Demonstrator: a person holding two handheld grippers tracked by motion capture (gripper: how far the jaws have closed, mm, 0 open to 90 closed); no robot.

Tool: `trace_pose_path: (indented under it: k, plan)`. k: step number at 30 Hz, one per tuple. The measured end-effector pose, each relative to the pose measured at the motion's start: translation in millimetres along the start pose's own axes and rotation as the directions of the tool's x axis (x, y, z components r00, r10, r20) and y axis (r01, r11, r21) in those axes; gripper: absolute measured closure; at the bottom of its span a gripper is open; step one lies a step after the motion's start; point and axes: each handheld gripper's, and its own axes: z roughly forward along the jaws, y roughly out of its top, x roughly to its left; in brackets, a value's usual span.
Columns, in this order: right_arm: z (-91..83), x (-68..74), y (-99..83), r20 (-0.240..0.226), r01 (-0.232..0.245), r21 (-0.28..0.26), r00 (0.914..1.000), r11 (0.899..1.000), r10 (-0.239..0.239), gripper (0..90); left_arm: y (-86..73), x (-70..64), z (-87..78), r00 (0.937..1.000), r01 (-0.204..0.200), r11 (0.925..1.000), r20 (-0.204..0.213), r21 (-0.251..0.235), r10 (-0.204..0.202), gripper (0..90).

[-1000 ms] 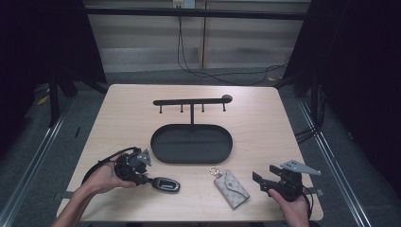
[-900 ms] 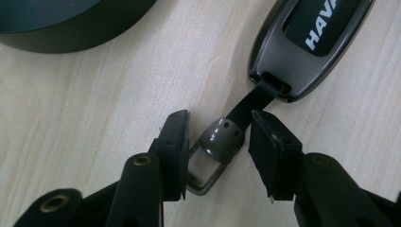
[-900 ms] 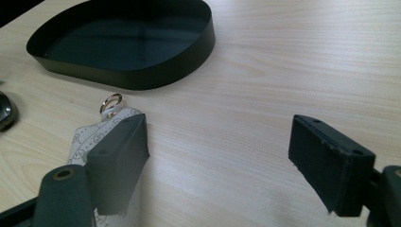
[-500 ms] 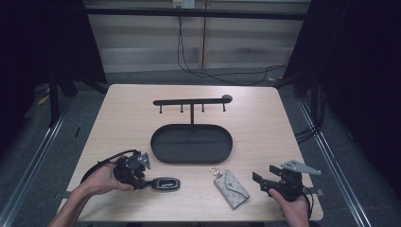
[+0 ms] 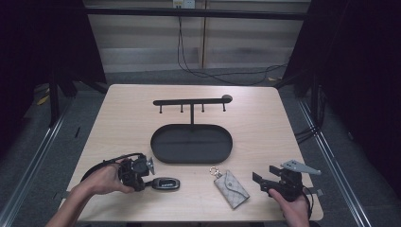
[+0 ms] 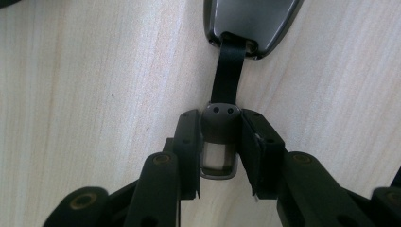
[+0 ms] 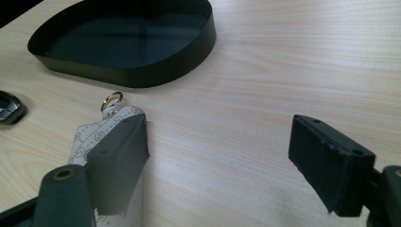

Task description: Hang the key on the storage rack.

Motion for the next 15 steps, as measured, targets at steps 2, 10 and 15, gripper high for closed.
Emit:
trace_pose_path:
  k: [2,10,15]
  plan:
    - [0.1,0.1,0.0,-0.001,0.001,0.0,1.0,1.0,-0.001,20.6,1.2,1.2,0.1,0.9997,0.022,0.9997,-0.012,0.011,-0.022,67.6]
    - [1.2,0.3,0.2,-0.002,0.002,0.006,1.0,1.0,-0.002,20.7,10.9,-0.7,0.9,1.0,0.006,0.997,0.002,0.077,-0.007,70.6]
    - [1.6,0.1,0.2,-0.003,0.004,0.009,1.0,1.0,-0.004,20.7,10.7,0.6,0.8,0.9995,0.025,0.9971,0.016,0.071,-0.026,70.8]
